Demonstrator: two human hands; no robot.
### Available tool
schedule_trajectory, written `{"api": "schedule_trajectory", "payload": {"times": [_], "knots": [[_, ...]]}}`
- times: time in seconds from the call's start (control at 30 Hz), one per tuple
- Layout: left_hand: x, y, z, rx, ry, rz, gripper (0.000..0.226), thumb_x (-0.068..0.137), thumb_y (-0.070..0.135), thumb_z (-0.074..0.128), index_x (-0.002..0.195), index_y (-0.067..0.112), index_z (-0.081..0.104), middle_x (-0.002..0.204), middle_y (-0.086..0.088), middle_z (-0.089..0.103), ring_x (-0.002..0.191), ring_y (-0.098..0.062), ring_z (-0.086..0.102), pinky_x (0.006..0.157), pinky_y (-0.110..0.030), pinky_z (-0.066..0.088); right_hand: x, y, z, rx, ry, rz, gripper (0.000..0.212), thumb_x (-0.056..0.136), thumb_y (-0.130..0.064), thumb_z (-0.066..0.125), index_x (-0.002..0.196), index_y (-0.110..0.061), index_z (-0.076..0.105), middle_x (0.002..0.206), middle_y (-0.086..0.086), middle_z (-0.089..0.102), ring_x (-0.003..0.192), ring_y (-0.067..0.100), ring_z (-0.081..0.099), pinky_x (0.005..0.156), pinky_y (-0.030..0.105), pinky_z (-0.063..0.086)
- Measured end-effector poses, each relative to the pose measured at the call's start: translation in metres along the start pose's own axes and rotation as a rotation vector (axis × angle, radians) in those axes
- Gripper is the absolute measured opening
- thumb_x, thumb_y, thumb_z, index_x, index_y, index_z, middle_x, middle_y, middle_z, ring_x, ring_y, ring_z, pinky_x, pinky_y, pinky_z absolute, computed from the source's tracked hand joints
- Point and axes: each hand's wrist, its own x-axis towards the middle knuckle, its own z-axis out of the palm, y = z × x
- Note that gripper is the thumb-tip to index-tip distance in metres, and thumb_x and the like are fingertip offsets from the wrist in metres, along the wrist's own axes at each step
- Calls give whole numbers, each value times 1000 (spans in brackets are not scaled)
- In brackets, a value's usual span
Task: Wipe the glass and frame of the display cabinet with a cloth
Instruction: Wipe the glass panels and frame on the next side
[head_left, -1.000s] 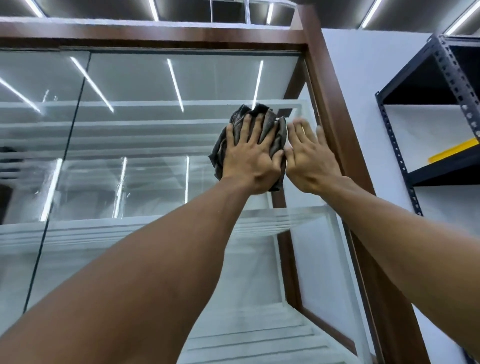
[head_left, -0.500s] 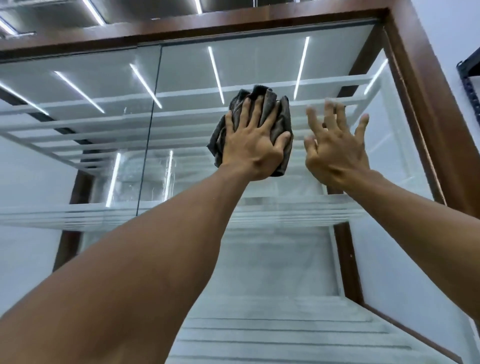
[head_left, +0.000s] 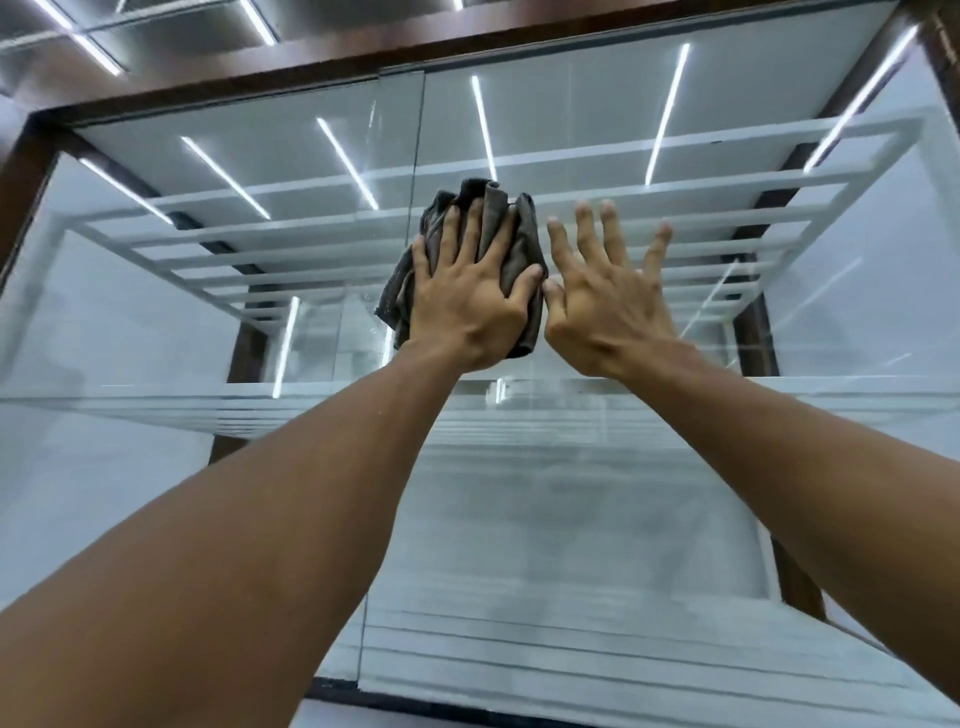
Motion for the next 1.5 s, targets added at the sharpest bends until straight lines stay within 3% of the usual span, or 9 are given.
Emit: {"api": "schedule_trajectory", "payload": {"times": [0.23,0.43,0.63,0.77,0.9,1.07,1.2,1.37,1.5], "knots": [[-23,-61,-15,9,9,-64,71,105,61,29,167,37,4,176,5,-7,161,-14,-13,130,-45,-12,-1,-52,17,-31,6,-113,64,105,-43,19,164,-24,3,172,9,-7,159,28,-11,114,78,-12],[-37,-45,-11,-43,56,-406,74,106,61,27,168,30,2,176,-4,-9,161,-25,-12,129,-49,-11,-3,-50,17,-31,-25,-112,64,106,-46,18,165,-26,0,172,8,-10,159,27,-13,117,74,-14],[-64,-54,-14,83,-55,98,77,98,69,16,166,37,0,176,-3,-6,161,-20,-14,129,-48,-12,-6,-20,0,26,-74,-196,63,109,-44,22,165,-24,1,172,9,-11,159,23,-13,127,46,-13],[-55,-17,-3,-7,-3,-259,76,102,63,22,167,33,-2,175,-5,-10,161,-25,-16,128,-55,-13,-28,19,-5,3,-68,-161,64,105,-48,17,165,-28,2,172,10,-10,159,26,-13,128,46,-12],[-46,16,4,44,-35,70,76,100,65,20,167,36,-1,175,-5,-10,161,-25,-16,128,-56,-13,-44,37,-8,-10,-58,-113,72,98,-53,9,165,-28,3,173,9,-7,159,26,-12,128,48,-11],[-43,57,17,-14,12,-179,75,102,62,24,167,33,-2,175,-5,-10,161,-26,-16,127,-57,-14,-49,51,-10,-2,-25,-36,71,99,-51,15,165,-28,5,173,8,-6,160,25,-10,127,53,-11],[-40,76,21,57,-30,177,76,102,61,23,167,32,-3,175,-3,-9,161,-24,-15,128,-57,-9,-62,77,-15,-14,-3,-44,69,99,-43,19,165,-27,9,173,10,-1,160,27,-6,128,54,-8],[-37,116,32,-25,-4,-118,77,104,62,27,167,31,-4,175,-4,-13,160,-27,-17,126,-57,-15,-86,142,-29,-40,-23,73,69,99,-48,19,164,-32,5,173,9,-6,159,25,-10,128,53,-8],[-31,157,39,2,-35,79,83,99,67,22,167,28,-5,174,-7,-15,160,-30,-19,125,-60,-16,-101,173,-34,-56,-32,9,69,99,-53,12,164,-33,2,173,8,-7,159,24,-11,127,45,-12]]}}
